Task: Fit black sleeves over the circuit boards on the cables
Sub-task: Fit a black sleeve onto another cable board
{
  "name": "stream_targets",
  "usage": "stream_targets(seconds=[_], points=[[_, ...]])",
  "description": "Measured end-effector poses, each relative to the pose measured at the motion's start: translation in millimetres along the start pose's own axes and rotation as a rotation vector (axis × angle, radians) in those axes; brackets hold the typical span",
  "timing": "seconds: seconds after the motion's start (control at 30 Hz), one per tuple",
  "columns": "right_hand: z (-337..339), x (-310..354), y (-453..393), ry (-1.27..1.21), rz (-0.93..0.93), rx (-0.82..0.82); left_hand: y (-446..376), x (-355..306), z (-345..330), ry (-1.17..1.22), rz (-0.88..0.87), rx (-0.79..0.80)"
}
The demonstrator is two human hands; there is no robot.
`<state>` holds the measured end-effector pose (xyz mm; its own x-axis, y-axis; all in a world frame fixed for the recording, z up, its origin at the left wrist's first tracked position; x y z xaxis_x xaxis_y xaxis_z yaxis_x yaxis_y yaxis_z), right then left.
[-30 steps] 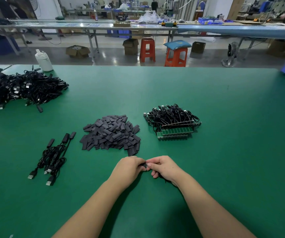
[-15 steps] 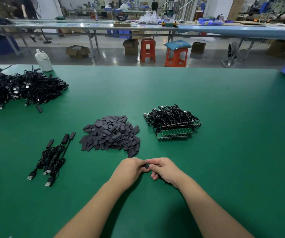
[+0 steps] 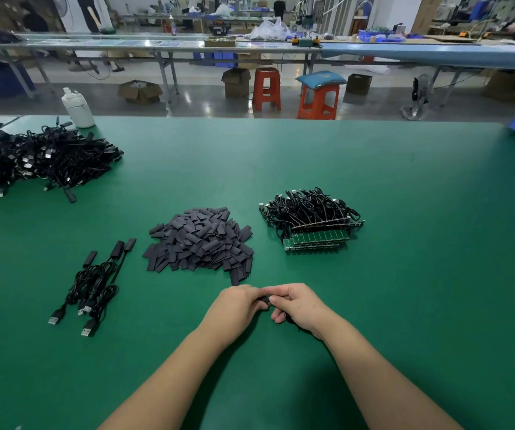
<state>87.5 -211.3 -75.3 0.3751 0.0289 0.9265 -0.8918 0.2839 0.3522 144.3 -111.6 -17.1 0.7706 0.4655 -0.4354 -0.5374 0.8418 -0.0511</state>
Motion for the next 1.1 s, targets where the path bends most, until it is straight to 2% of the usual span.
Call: stream_targets(seconds=[0.27,0.53,0.83,1.0,1.1], points=[[-0.9,-1.8,-0.2,0.004,-0.002,-0.006,-5.9,-6.3,-10.4,-0.135,-0.032,0.028],[-3.1,4.5,3.9,0.009,0.012,-0.001,-9.0,-17.4,-21.7,-0.459,-0.046,0.123],[-4.5,11.3,11.5,0.01,0.018,-0.006,-4.7,-19.4,-18.7,-0.473,-0.057,0.109],[-1.9,13.1,15.6,0.099,-0.016,-0.033,-6.4,-22.2,-20.6,-0.474,-0.065,0.096],[-1.5,16.7,16.9,0.075,-0.022,-0.056,-5.3,-25.3,-13.3,-0.271,-0.068,-0.029]])
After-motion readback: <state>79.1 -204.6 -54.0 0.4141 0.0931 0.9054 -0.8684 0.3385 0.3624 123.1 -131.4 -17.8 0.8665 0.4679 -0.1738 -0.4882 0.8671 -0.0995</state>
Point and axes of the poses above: each hand's wrist, its own y-axis away from the middle knuckle, its own z-axis out of the back of the hand, x = y × z, the point moved 10 cm from there along -y, towards the middle knuckle, and after that the axes turned 5 degrees about -y, right-handed, at the moved point
